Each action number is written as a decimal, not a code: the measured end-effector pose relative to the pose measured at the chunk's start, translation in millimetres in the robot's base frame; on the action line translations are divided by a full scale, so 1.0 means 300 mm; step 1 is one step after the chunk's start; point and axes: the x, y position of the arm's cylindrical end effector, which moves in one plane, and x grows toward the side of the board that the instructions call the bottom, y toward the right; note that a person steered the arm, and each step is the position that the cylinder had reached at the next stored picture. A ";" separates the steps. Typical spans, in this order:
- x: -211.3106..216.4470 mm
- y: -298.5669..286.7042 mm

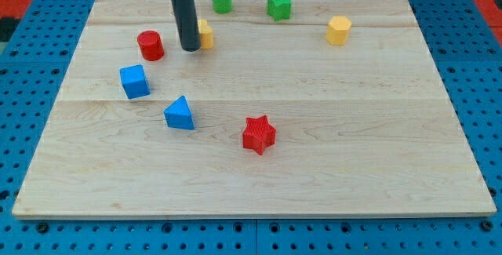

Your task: Move the yellow heart towards the yellow hexagon

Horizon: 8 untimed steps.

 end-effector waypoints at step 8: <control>-0.087 0.448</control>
